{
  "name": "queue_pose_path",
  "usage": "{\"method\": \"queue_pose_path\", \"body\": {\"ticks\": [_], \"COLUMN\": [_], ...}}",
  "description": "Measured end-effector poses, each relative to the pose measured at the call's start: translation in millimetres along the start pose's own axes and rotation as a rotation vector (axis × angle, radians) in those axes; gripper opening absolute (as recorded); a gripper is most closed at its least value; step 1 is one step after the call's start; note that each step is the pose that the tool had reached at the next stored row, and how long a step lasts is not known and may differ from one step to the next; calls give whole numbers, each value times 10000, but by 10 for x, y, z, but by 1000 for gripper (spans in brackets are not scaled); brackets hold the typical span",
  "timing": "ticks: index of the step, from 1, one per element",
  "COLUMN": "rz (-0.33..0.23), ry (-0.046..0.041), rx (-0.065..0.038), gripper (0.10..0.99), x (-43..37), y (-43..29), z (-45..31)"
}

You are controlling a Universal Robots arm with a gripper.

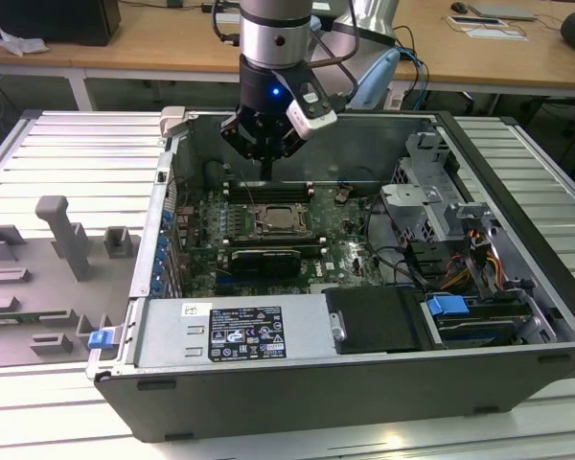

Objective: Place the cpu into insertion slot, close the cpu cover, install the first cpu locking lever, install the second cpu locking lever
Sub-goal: 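Install the first cpu locking lever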

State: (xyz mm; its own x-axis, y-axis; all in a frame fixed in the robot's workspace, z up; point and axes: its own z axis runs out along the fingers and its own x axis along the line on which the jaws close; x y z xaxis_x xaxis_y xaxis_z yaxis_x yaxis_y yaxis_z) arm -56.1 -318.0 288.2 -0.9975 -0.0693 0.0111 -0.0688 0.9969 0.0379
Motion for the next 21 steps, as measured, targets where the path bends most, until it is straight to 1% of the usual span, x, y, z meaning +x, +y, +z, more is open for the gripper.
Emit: {"method": "queue_pose_path", "body": {"ticks": [4,9,11,13,15,16,18,19,21], "rz": [-1,-3,-4,-6,-8,-11,-16,-18,-19], "ry": [0,-22,-43,-80,-139,-220,-394,-426,-427], "rx": [0,0,4,7,9,14,27,30,30], "gripper": [106,106,106,106,106,106,106,106,106], "x": [9,32,63,111,166,213,258,296,358], "y": [0,-1,-1,2,5,9,10,11,15], "z": [9,18,22,30,40,54,89,116,133]}}
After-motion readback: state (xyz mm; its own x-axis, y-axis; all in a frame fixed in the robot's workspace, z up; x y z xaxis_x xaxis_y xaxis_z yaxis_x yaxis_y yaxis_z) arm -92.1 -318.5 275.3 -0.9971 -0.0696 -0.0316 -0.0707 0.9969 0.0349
